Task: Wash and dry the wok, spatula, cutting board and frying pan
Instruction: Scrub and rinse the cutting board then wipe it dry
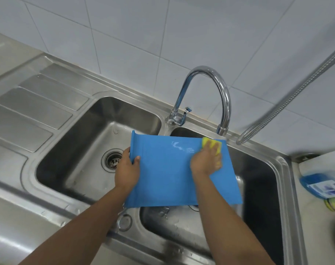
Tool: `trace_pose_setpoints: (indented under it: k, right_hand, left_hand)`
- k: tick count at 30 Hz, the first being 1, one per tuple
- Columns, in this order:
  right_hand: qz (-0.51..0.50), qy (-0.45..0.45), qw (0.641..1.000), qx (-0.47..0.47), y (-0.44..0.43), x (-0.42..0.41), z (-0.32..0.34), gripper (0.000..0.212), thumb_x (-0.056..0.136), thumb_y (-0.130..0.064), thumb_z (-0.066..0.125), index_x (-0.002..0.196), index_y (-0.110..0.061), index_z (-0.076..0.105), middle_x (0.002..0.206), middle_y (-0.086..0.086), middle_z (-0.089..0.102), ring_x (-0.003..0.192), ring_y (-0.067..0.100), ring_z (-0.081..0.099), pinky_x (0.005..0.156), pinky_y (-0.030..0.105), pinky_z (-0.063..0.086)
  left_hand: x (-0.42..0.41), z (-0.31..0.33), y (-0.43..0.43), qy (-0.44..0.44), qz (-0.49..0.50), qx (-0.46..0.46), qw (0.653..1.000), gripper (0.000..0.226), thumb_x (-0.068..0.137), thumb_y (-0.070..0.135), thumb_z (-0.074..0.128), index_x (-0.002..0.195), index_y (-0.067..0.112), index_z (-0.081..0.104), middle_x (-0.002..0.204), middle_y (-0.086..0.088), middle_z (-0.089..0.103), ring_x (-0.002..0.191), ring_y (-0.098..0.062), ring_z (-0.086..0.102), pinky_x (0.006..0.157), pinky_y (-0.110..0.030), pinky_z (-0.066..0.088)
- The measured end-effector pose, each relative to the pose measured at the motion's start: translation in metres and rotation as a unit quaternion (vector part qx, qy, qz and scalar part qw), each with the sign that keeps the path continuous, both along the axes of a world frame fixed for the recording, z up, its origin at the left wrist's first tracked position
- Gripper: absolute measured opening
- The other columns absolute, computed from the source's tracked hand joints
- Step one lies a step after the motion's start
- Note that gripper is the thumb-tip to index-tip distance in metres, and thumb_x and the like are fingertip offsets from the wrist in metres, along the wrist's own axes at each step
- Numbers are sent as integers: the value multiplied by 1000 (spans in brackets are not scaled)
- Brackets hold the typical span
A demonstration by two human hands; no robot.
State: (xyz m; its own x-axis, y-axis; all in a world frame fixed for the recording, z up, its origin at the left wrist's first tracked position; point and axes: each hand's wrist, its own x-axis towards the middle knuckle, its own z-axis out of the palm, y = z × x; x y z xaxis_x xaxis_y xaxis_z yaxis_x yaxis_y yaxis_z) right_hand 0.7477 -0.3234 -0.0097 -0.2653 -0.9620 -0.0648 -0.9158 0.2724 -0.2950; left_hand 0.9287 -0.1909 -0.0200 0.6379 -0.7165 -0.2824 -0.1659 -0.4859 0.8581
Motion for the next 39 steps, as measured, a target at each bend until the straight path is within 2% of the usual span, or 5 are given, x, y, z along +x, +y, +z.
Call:
trace_pose_setpoints:
  k: [5, 16, 23, 31, 39]
  right_hand:
    - [369, 18, 929, 0, 21, 54, -13, 54, 98, -20, 42, 148, -37, 32, 161, -9, 14, 139, 27, 24, 114, 44, 16]
    - [-21, 35, 998, -51, 2, -80, -18, 51, 92, -14, 51, 143, -21, 45, 155, 10, 31, 121, 43, 42, 100, 53, 37]
    - [376, 69, 914, -135, 121, -47, -34, 53, 90, -26, 41, 142, -33, 42, 153, -1, 37, 119, 30, 48, 98, 47, 44]
    - [-56, 21, 995, -76, 86, -78, -25, 58, 82, -6, 60, 138, -16, 52, 150, 15, 40, 122, 46, 46, 95, 55, 36]
    - [406, 66, 901, -137, 123, -49, -36, 48, 92, -28, 43, 139, -34, 44, 154, -2, 36, 122, 26, 47, 100, 44, 40]
  left_hand:
    - [1, -1, 1, -2, 0, -3, 1000, 37, 99, 26, 49, 136, 21, 46, 111, 7, 58, 99, -19, 58, 83, -36, 47]
    - [1, -1, -1, 18, 4, -1, 1000, 41, 101, 25, 48, 140, 18, 41, 110, 6, 55, 94, -17, 54, 79, -33, 42]
    - [0, 0, 0, 25, 0, -5, 1000, 43, 101, 26, 48, 142, 16, 40, 116, 0, 57, 97, -20, 54, 79, -35, 42]
    - [0, 1, 2, 44, -5, -7, 999, 45, 101, 28, 47, 144, 18, 37, 125, -7, 59, 103, -26, 58, 84, -39, 47]
    - [-2, 3, 3, 45, -4, -10, 999, 43, 101, 27, 47, 142, 18, 38, 122, -8, 61, 99, -25, 58, 83, -39, 48]
